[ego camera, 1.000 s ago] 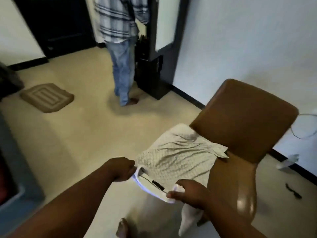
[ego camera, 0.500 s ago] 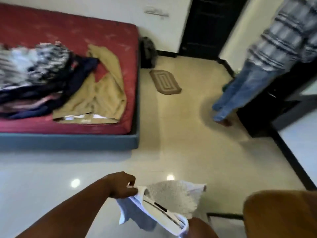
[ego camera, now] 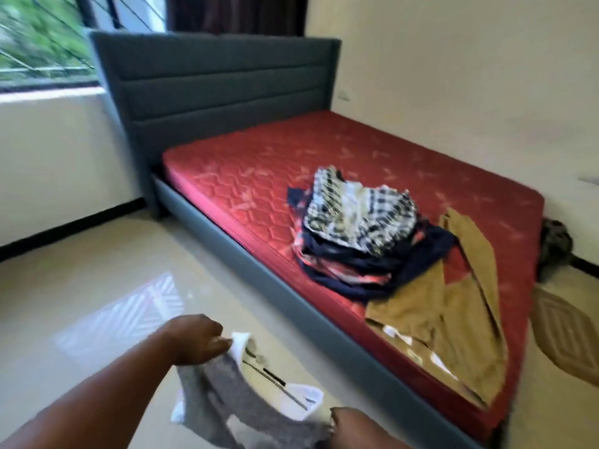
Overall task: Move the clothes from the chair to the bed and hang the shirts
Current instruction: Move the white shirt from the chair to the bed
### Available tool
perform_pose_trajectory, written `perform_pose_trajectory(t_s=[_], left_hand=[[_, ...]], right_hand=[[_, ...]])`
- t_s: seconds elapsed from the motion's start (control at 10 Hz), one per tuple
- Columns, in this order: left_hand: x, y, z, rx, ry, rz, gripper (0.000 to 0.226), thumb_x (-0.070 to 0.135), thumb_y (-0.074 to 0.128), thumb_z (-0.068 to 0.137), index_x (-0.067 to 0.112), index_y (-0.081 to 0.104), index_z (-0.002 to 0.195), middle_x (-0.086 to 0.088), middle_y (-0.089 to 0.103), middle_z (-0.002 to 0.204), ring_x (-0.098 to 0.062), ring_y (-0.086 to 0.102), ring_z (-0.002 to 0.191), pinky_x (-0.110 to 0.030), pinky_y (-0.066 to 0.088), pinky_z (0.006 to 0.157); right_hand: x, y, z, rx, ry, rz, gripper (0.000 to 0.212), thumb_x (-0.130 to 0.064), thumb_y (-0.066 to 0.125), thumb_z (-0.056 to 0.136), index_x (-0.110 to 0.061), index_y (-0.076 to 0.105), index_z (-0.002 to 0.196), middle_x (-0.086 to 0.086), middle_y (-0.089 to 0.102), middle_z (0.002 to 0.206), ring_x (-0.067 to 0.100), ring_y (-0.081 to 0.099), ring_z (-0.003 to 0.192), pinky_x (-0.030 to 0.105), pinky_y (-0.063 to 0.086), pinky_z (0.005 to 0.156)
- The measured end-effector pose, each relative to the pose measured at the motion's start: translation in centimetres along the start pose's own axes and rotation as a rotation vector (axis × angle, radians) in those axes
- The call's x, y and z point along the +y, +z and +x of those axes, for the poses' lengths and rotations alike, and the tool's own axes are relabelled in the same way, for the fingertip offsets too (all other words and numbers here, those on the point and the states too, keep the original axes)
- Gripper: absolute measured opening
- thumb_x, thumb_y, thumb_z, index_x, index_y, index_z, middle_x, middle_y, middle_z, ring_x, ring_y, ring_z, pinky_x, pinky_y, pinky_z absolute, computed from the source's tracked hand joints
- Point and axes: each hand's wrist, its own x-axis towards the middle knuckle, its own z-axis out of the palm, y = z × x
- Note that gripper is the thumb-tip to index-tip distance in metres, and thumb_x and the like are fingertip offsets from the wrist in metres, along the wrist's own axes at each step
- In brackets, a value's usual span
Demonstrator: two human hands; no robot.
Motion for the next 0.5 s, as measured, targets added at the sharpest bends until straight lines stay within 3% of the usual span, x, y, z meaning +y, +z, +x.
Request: perform_pose_trajectory(t_s=[0.1, 0.2, 0.3, 0.4, 0.5], left_hand=[[-7.0, -3.2, 1.9, 0.119, -0.173, 0.002, 0.054, 0.067, 0.038, 0.090, 0.020, 0.066, 0.092, 0.000, 0.070, 0.102, -0.022, 0.064, 0.095, -0.028, 0.041, 0.069], [-11.2, -7.5, 5.7, 0.201, -0.217, 0.070, 0.057, 0.066, 0.037, 0.091, 0.017, 0.066, 0.088, -0.001, 0.070, 0.099, -0.024, 0.064, 0.093, -0.029, 0.038, 0.064], [-14.1, -12.2, 10.4, 0.188, -0.198, 0.098, 0.071, 0.075, 0.031, 0.086, 0.012, 0.064, 0.084, -0.005, 0.067, 0.089, -0.024, 0.058, 0.077, -0.031, 0.038, 0.063], [-17.7, -17.7, 15.4, 0.069, -0.119, 0.178, 0.082, 0.088, 0.038, 0.068, 0.018, 0.064, 0.100, -0.004, 0.069, 0.100, -0.030, 0.063, 0.091, -0.033, 0.044, 0.070], [-20.8, -24.3, 22.3, -0.020, -0.118, 0.340, 0.069, 0.074, 0.055, 0.078, 0.023, 0.057, 0.124, -0.004, 0.065, 0.121, -0.030, 0.060, 0.112, -0.036, 0.047, 0.087]], right_hand=[[-4.9, -5.0, 6.0, -0.002, 0.029, -0.004, 0.044, -0.031, 0.050, 0.089, -0.015, 0.054, 0.130, 0.009, 0.060, 0.132, 0.016, 0.058, 0.109, 0.025, 0.031, 0.080], [-7.9, -10.1, 14.0, -0.035, -0.001, -0.055, 0.040, -0.026, 0.043, 0.096, -0.013, 0.053, 0.133, 0.014, 0.054, 0.139, 0.023, 0.053, 0.125, 0.029, 0.026, 0.079], [-10.4, -16.0, 20.6, -0.002, 0.000, -0.037, 0.044, -0.028, 0.040, 0.099, -0.010, 0.048, 0.138, 0.012, 0.048, 0.147, 0.019, 0.050, 0.126, 0.027, 0.023, 0.080], [-11.4, -22.9, 27.5, 0.053, -0.024, -0.007, 0.042, -0.026, 0.042, 0.099, -0.006, 0.052, 0.135, 0.013, 0.052, 0.141, 0.022, 0.053, 0.125, 0.026, 0.028, 0.081], [-12.6, -31.3, 34.8, 0.119, -0.093, -0.027, 0.041, -0.037, 0.050, 0.093, -0.014, 0.063, 0.124, 0.016, 0.062, 0.130, 0.026, 0.059, 0.119, 0.027, 0.041, 0.084]])
